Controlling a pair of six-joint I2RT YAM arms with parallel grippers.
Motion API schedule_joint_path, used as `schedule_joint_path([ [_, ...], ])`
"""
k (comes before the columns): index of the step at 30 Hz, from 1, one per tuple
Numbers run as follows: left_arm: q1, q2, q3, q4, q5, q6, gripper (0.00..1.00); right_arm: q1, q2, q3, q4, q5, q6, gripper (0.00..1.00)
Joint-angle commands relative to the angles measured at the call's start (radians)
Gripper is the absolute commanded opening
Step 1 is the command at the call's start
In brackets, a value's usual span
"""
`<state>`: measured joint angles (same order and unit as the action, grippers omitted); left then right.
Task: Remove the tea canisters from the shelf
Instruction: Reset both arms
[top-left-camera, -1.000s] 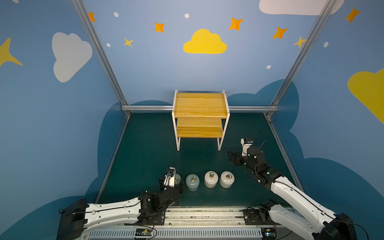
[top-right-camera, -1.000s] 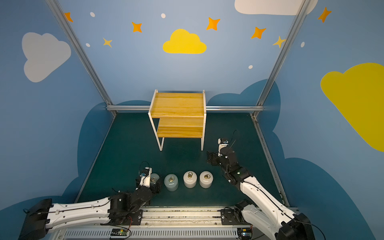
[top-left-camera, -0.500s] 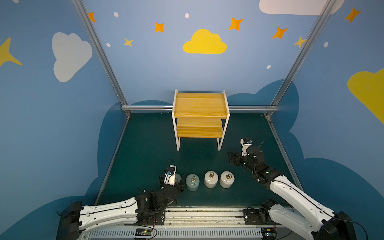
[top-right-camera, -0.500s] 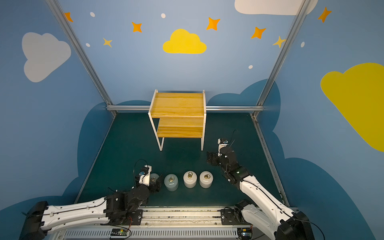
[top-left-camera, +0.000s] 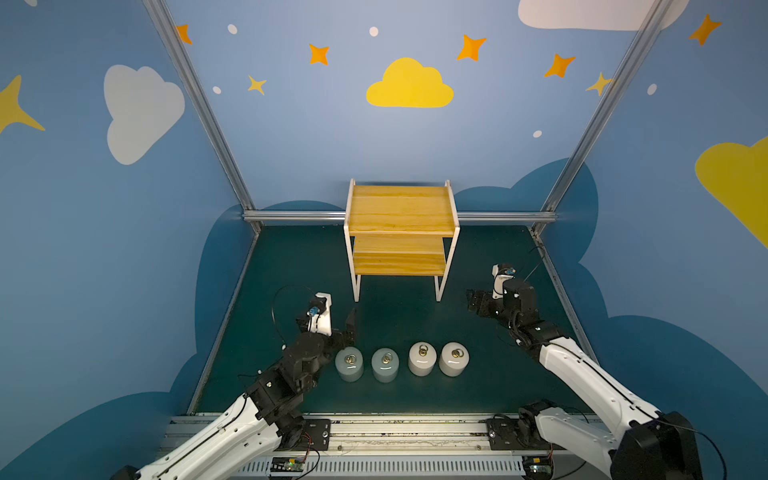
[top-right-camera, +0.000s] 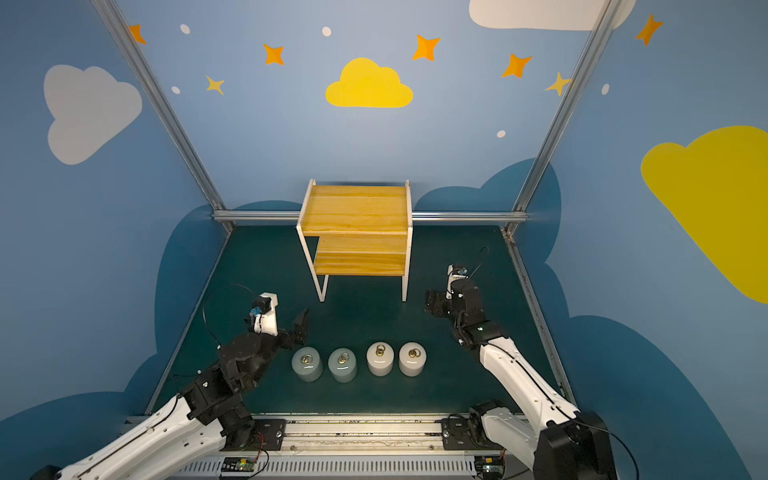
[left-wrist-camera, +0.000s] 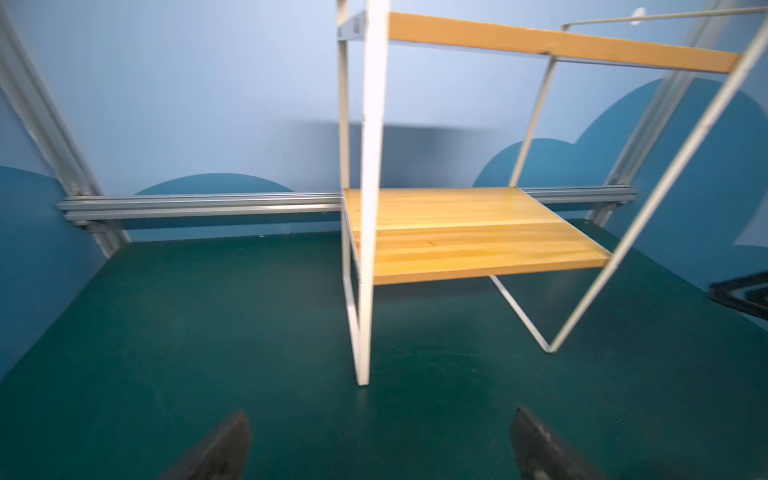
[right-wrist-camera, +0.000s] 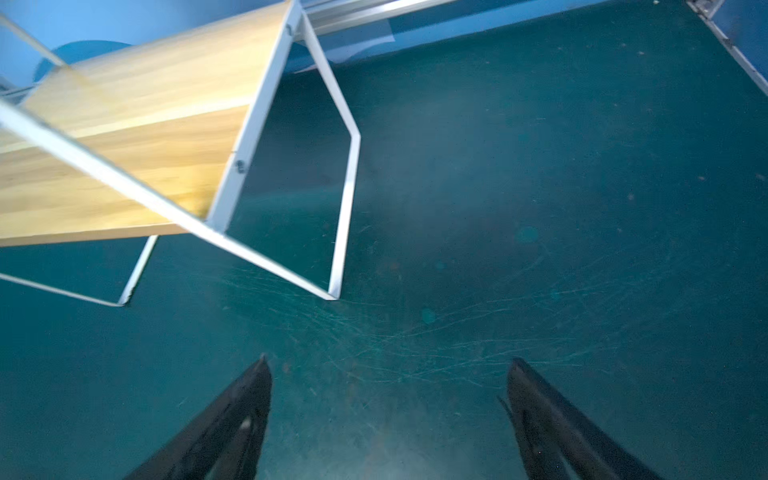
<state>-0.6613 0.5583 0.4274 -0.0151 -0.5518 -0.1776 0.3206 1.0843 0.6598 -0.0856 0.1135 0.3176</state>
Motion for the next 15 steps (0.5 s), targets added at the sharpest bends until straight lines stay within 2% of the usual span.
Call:
schedule_joint_path([
  [1,0.234,0.106,0.035,0.05,0.312,0.073,1.0,-0.063,0.055,0.044,0.026,-0.015,-0.056,0.91],
  [3,0.394,0.211,0.044,0.148,0.45,0.074,1.0,-0.114,0.095,0.043,0.067,-0.024,-0.077,0.91],
  [7,0.589,0.407,0.025,0.382,0.528,0.065,1.0,-0.187,0.171,0.022,0.181,-0.018,-0.106,0.91],
  [12,0.67,0.576,-0.01,0.529,0.459,0.115,1.0,-0.225,0.277,-0.054,0.42,0.03,-0.179,0.92],
  [15,0.703,0.675,-0.092,0.735,0.441,0.12,1.0,-0.262,0.339,0.066,0.27,-0.025,-0.154,0.93],
])
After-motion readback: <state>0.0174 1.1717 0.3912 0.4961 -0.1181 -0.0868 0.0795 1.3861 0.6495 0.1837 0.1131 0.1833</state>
